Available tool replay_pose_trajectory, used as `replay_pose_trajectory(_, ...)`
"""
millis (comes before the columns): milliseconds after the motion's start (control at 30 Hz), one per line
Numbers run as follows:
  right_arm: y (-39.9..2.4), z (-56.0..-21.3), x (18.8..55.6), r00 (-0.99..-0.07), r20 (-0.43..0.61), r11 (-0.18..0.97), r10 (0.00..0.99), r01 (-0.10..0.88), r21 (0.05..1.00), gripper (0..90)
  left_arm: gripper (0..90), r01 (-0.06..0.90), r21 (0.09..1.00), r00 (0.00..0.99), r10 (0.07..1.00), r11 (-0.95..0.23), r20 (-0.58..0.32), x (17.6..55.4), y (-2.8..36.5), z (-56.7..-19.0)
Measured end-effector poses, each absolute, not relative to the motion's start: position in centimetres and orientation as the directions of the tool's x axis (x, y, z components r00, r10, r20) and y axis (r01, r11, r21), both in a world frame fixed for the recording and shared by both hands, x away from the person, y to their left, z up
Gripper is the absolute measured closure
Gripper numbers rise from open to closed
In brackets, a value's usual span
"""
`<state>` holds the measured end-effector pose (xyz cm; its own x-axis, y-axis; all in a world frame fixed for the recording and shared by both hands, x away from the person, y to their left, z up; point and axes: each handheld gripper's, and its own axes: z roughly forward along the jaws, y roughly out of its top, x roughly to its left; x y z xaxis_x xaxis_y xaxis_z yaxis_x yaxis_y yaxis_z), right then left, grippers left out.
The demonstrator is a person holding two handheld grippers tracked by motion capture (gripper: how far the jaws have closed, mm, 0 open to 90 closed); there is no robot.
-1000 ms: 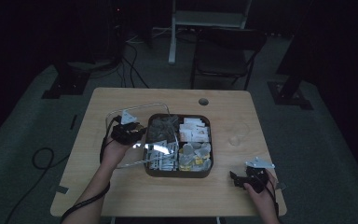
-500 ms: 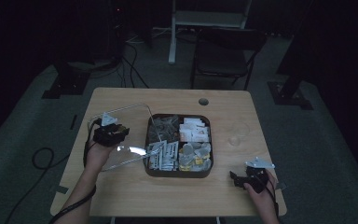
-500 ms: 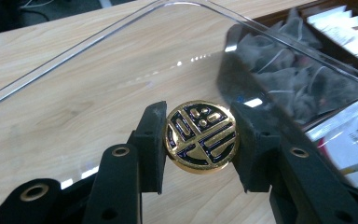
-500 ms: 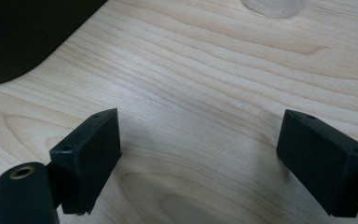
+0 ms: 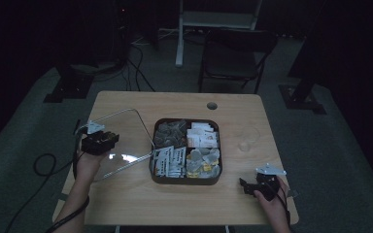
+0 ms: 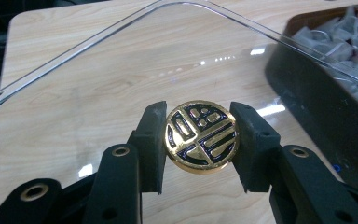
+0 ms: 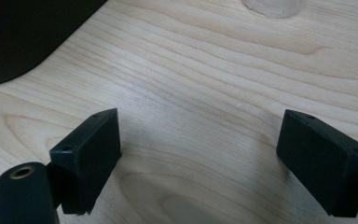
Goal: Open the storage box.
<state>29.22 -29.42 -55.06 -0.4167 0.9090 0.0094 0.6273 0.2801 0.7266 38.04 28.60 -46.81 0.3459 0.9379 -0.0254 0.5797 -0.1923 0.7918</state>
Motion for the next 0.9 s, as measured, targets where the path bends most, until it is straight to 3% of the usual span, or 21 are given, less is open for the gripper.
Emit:
replay_pose_trajectory(367,-29.4,-55.1,29.2,-0.416,0.010,0.280,0.909,0.628,0.727,13.1,59.8,0.591,0.793,0.256,0.967,-0.146,-0.013,37.8,30.3,-48.1)
replay_pose_trajectory(500,-29.4,-55.1,29.2,-0.417,0.010,0.280,0.909,0.627,0.727,13.1,59.8,0.602,0.793,0.229,0.972,-0.100,-0.052,38.1,30.5,-49.3)
replay_pose_trajectory(900,-29.4,-55.1,29.2,-0.416,0.010,0.280,0.909,0.628,0.726,13.1,59.8,0.622,0.779,0.164,0.986,-0.074,-0.037,39.1,29.3,-52.2)
